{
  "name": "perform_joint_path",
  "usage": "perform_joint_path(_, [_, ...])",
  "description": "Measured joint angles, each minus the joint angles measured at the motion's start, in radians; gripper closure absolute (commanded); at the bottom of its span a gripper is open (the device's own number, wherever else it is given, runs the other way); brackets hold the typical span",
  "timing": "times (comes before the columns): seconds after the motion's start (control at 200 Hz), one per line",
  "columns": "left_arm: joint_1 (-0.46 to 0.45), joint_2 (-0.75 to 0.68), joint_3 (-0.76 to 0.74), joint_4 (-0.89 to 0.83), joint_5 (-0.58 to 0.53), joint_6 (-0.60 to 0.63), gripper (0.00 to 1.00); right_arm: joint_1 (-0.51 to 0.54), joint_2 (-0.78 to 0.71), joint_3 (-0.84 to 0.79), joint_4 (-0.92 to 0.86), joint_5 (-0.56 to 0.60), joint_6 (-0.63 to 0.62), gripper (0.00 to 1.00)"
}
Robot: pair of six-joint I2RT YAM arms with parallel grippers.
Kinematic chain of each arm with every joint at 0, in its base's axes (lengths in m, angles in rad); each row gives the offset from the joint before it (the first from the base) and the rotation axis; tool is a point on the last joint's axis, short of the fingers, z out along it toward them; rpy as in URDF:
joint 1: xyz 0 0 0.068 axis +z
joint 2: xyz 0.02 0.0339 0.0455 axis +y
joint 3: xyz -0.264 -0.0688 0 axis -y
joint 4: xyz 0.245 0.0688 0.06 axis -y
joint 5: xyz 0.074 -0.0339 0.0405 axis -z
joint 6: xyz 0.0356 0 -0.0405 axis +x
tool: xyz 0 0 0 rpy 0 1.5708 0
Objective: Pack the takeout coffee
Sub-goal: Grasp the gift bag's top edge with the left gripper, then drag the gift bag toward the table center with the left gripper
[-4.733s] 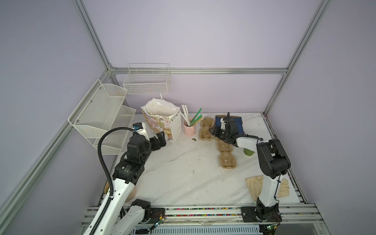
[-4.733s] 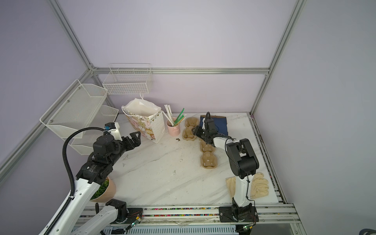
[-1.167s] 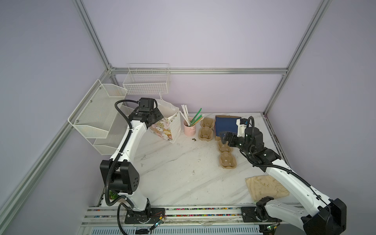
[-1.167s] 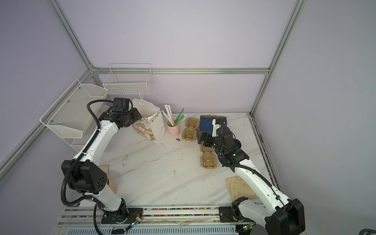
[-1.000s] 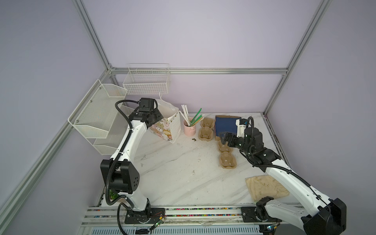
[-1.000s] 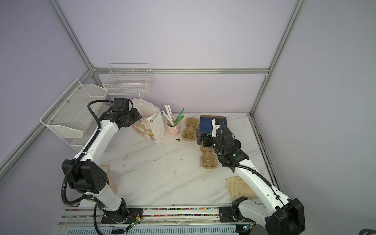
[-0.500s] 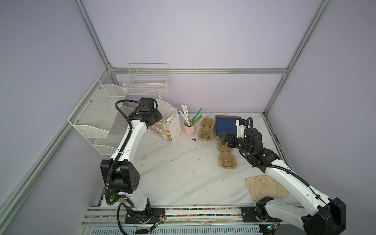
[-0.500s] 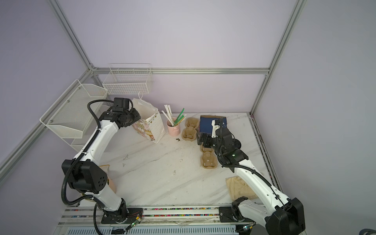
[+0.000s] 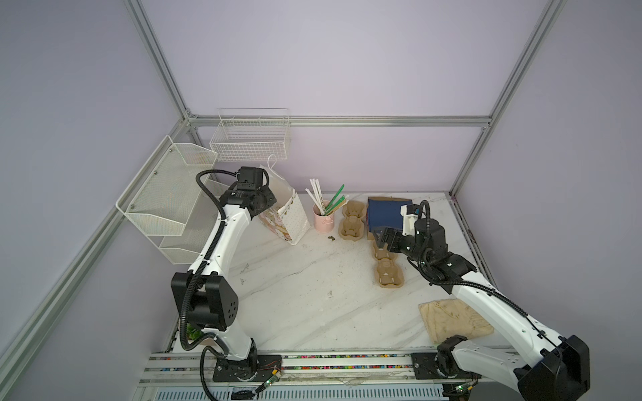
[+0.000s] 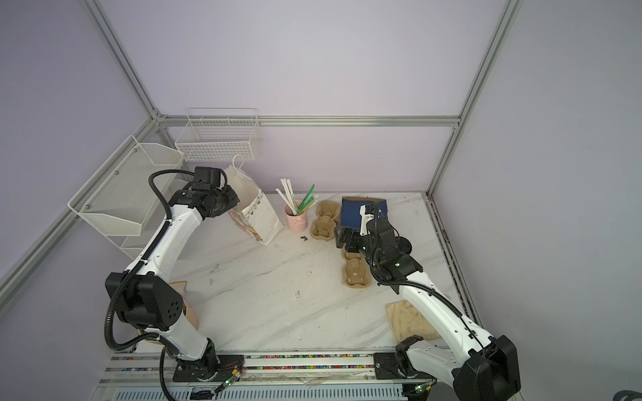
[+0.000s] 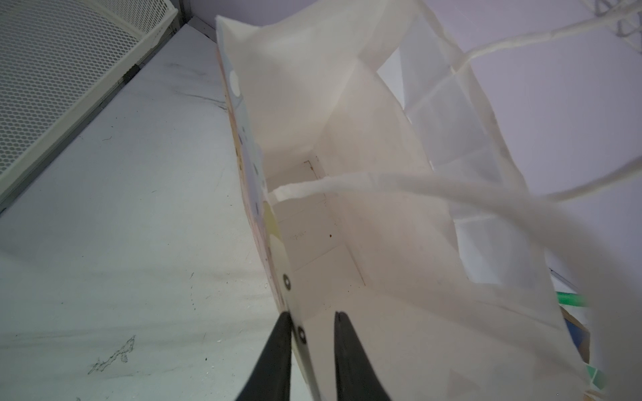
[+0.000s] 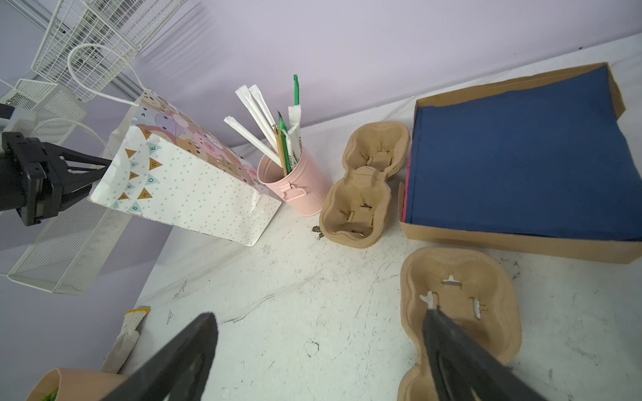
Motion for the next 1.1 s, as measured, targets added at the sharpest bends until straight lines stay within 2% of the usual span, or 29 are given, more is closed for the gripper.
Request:
perform_joint_path(0.235, [0.0, 0.0, 0.0, -0.015, -0.014, 0.011, 0.93, 0.004, 0.0, 0.0, 0.0, 0.0, 0.0, 0.05])
perform_joint_path(0.32, [0.0, 0.0, 0.0, -0.028, -0.014, 0.021, 1.0, 0.005, 0.0, 0.0, 0.0, -0.003, 0.0, 0.05])
perform_joint_path(0.595, [0.0, -0.04, 0.0, -0.095, 0.006, 0.041, 1.0, 0.005, -0.001, 0.002, -0.002, -0.047, 0.001, 0.05])
perform_joint_path(0.75, [0.0, -0.166, -0.003, -0.134, 0.041, 0.065, 1.0, 0.006, -0.011, 0.015, -0.008, -0.073, 0.005, 0.05])
perform_joint_path(0.905, [-0.007, -0.373, -0.064, -0.147, 0.073, 0.078, 1.0, 0.006, -0.026, 0.037, -0.02, -0.082, 0.007, 0.05])
perform_joint_path(1.02, [-0.055, -0.504, -0.121, -0.18, 0.091, 0.075, 1.0, 0.007, -0.027, 0.056, -0.041, -0.081, 0.008, 0.05])
perform_joint_path(1.1, [-0.094, -0.545, -0.144, -0.209, 0.092, 0.07, 1.0, 0.008, -0.027, 0.06, -0.052, -0.082, 0.011, 0.05])
